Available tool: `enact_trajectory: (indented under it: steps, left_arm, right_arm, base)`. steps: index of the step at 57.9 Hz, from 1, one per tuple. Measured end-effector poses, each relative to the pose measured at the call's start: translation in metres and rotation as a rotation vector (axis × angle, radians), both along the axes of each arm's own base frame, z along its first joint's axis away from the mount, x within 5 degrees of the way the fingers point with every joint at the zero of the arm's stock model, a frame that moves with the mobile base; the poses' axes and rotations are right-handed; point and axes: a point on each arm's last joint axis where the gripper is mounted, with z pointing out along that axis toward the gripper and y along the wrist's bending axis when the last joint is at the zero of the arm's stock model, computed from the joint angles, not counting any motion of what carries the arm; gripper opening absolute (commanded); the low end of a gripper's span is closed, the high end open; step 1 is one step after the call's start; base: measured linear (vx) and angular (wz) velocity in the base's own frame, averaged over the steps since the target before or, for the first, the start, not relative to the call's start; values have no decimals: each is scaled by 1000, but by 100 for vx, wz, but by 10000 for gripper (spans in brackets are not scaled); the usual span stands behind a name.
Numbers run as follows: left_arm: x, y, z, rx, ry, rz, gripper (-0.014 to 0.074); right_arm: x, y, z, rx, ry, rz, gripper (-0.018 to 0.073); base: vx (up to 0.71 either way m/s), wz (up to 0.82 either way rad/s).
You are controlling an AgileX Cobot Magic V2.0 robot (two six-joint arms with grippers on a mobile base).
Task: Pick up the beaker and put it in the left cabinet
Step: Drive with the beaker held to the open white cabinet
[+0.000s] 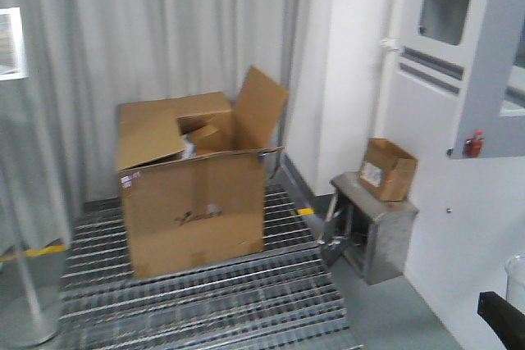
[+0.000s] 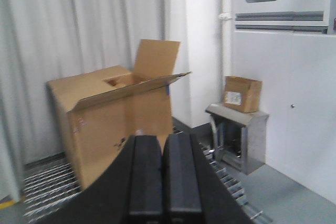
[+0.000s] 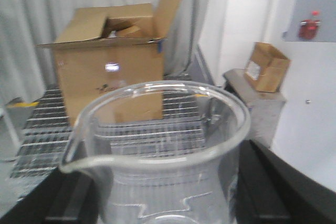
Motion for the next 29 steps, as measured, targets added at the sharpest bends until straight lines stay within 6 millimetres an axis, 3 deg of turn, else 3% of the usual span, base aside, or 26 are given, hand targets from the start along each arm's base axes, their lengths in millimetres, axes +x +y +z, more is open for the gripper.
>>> enact_trajectory:
  steps: [29]
  left_arm:
    - [0, 0, 0, 0, 0, 0, 1]
  right_arm:
    - [0, 0, 0, 0, 0, 0, -4]
  base:
    - [48, -62]
